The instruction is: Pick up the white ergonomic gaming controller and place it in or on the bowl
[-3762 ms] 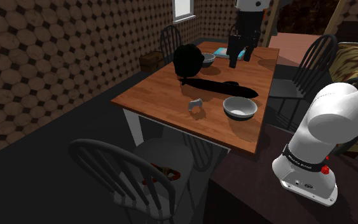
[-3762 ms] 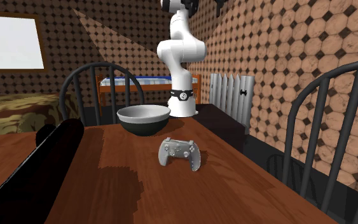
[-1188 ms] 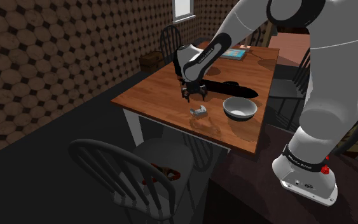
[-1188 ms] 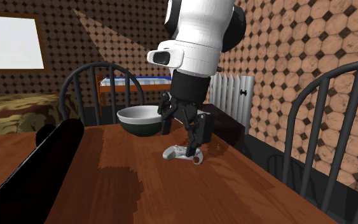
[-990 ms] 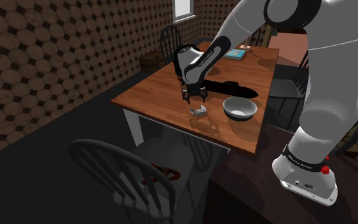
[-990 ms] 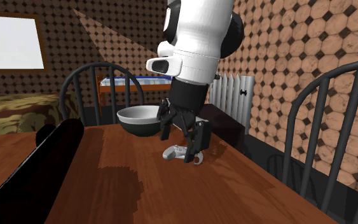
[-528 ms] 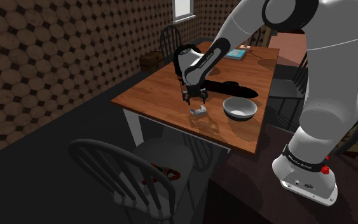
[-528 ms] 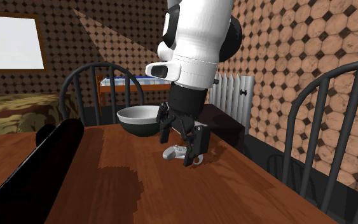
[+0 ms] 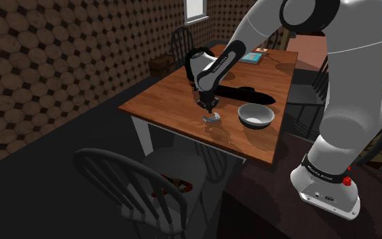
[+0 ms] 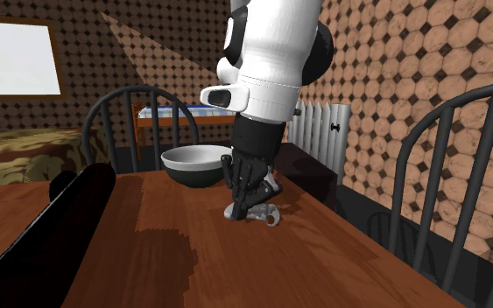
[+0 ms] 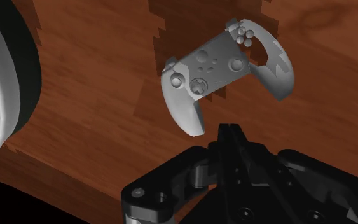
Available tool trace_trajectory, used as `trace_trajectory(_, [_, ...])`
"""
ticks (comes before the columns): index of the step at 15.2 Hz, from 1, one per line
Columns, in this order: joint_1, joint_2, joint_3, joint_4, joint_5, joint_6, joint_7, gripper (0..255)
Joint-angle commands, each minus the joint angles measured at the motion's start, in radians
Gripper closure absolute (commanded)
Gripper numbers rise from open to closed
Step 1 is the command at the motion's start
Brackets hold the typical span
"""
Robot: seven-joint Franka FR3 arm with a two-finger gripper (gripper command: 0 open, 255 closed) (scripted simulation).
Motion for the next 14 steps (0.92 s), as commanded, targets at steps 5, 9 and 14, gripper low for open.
trace_trajectory(5, [-0.001, -0.024, 0.005, -0.015, 0.007, -0.037, -0.012, 0])
trace_trajectory(9, [-0.004, -0.068, 0.011, -0.048, 0.019, -0.110, -0.035, 0])
trace_trajectory(14, [-0.006, -0.030, -0.002, -0.068, -0.003, -0.053, -0.021, 0])
